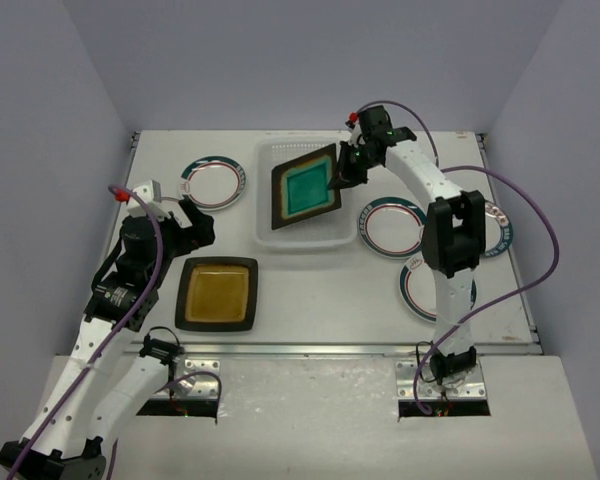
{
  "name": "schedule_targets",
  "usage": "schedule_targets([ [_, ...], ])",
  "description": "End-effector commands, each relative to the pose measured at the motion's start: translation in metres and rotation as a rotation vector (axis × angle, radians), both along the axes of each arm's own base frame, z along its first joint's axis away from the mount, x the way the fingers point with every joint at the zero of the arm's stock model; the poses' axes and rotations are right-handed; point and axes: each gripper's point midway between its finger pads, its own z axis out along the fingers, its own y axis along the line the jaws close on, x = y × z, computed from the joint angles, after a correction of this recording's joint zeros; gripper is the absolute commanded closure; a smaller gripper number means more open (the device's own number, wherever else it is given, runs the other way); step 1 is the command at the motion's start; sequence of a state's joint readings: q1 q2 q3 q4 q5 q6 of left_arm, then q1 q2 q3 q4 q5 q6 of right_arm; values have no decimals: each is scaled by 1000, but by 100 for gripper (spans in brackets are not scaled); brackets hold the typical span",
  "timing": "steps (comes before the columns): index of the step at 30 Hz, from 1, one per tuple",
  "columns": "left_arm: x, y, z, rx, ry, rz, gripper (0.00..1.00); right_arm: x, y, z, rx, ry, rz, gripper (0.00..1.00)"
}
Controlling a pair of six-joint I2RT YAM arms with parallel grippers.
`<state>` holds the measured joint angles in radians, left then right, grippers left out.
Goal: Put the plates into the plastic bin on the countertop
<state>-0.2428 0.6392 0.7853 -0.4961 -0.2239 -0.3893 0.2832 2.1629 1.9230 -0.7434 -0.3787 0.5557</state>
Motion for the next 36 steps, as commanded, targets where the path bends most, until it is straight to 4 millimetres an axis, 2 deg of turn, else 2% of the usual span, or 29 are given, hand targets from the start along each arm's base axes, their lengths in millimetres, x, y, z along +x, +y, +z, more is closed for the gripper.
schedule_targets([
  [1,4,-2,14,-1,-56,-11,0,29,31,51,119,-173,20,100],
  [7,4,-2,14,-1,-58,-10,0,26,39,39,130,-158,29,100],
  [18,4,-3,15,-3,-60,-16,0,21,35,21,117,-140,-16,99],
  [21,4,-3,14,-3,-57,-16,0,20,32,15,102,-135,-23,91],
  [23,4,-3,14,-2,-56,-14,0,20,31,13,93,-135,-25,79],
  [25,4,-3,14,-2,-58,-12,0,20,31,11,87,-137,-22,77],
  [27,3,-2,14,-1,-60,-9,0,20,30,8,78,-134,-20,69],
  [30,4,-2,14,0,-59,-9,0,20,29,6,64,-132,-21,65],
  [31,4,-2,14,-1,-58,-11,0,21,27,5,56,-131,-24,56],
  [36,4,-3,13,-1,-56,-13,0,23,22,16,10,-162,-31,39],
])
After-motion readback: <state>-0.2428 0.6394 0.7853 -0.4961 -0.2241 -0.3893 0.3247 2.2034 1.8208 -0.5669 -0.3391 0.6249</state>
